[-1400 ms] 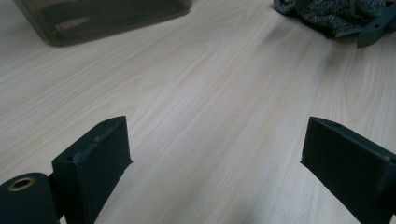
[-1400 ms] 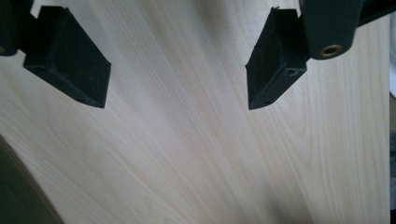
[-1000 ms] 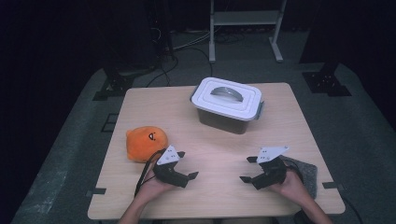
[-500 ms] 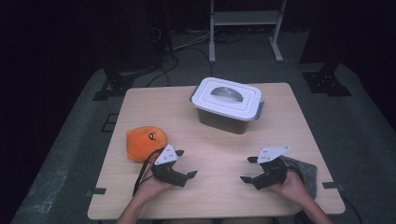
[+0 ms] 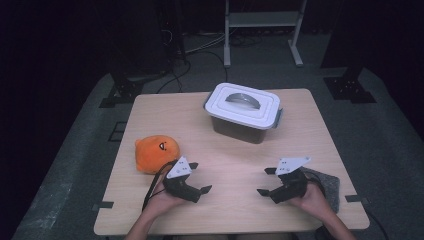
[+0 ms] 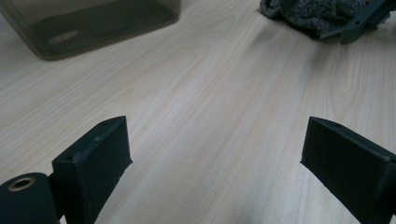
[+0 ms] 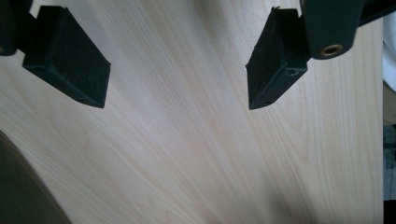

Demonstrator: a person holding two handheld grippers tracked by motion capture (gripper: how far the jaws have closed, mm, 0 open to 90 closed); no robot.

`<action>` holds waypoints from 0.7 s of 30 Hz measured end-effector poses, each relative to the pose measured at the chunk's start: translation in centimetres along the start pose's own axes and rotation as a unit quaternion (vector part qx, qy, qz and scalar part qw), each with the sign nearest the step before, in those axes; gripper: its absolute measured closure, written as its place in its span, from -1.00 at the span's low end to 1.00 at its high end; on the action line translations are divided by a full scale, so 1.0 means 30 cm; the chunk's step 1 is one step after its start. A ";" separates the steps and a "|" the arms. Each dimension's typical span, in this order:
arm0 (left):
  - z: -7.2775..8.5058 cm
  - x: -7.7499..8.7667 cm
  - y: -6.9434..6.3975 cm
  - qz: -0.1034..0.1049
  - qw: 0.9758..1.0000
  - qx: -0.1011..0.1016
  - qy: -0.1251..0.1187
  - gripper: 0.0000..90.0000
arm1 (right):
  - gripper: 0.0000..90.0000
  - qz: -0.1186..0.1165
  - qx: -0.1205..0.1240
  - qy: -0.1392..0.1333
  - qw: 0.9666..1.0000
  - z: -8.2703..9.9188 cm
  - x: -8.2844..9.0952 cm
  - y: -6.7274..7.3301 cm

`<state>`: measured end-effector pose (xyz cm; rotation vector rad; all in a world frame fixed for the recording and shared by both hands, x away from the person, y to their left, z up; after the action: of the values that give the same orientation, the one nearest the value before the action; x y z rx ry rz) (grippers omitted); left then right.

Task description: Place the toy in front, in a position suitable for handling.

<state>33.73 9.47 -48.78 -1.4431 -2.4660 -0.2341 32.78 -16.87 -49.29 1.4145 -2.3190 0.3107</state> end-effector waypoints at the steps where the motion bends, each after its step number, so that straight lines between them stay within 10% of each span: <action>1: 0.000 0.001 -0.003 0.001 1.000 0.001 -0.001 -0.84 | -0.55 0.001 0.000 0.001 1.000 0.000 0.000 0.001; 21: 0.000 0.001 -0.003 0.009 1.000 -0.001 0.003 -0.84 | -0.57 0.000 0.000 0.003 1.000 0.002 0.002 0.002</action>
<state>33.64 9.47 -48.78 -1.4616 -2.4482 -0.2360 32.69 -16.91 -49.32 1.4118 -2.3151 0.3141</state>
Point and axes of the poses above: each handheld gripper's, and its own axes: x roughly backward along the jaws, z roughly out of its underside, y roughly to its left, the point moved 7 cm from there along -x, roughly forward along the jaws, and after that the axes turned 13 degrees about -y, right-handed, at the moved point
